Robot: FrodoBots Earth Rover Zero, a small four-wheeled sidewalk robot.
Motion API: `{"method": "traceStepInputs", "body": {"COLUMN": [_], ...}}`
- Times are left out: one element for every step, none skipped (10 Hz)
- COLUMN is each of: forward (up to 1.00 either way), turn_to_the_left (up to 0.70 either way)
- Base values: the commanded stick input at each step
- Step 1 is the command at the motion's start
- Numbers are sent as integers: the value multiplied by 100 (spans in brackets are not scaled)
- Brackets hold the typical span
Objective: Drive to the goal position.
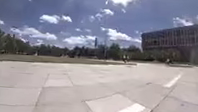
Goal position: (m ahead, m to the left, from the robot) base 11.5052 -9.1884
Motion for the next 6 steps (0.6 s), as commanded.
{"method": "traceStepInputs", "body": {"forward": [20, 70, 70, 70, 70, 70], "turn_to_the_left": [0, 0, 0, 0, 0, 0]}}
